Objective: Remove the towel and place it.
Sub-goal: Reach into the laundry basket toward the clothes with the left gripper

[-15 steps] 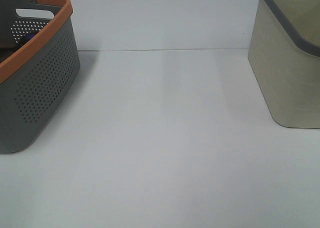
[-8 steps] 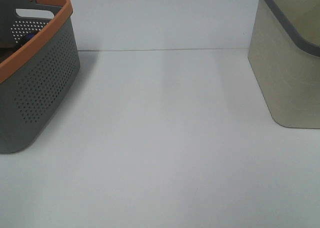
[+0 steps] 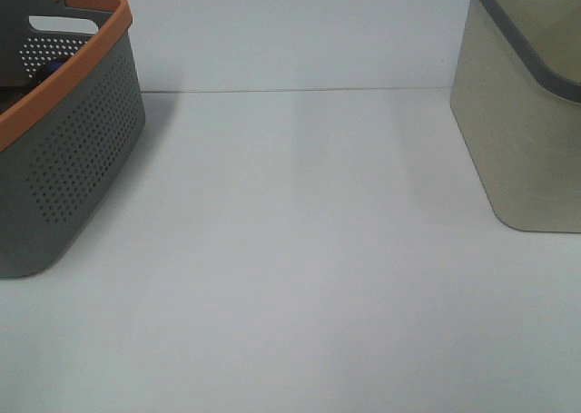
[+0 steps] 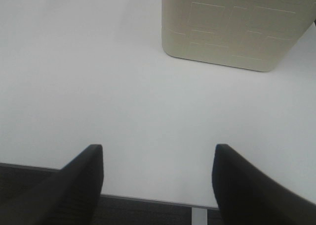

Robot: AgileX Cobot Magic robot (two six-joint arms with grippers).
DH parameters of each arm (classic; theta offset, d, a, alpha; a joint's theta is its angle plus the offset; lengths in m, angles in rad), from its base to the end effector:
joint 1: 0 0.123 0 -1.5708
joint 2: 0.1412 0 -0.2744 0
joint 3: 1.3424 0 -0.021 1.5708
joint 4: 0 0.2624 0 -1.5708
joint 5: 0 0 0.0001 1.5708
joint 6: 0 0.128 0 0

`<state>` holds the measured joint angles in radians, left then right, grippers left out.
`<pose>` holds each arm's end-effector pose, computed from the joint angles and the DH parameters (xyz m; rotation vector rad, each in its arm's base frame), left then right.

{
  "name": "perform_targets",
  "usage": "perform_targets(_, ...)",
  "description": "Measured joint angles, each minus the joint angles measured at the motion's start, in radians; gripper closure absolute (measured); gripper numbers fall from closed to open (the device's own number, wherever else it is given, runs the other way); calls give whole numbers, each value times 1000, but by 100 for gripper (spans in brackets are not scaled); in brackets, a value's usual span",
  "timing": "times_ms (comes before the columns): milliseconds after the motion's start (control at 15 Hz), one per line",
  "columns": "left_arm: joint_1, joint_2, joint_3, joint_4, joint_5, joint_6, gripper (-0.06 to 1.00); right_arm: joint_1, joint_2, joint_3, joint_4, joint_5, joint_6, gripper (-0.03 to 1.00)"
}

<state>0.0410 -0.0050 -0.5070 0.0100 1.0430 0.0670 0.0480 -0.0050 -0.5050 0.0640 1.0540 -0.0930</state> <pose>0.0485 0.0031 0.2705 0.0258 2.0153 0.0806 0.0476 0.0094 0.2688 -0.1458 2.0210 0.0479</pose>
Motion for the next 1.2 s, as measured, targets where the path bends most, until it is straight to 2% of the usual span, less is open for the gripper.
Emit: perform_targets(1200, 0, 0, 0, 4, 0, 3, -5, 0, 0, 0, 0, 0, 0, 32)
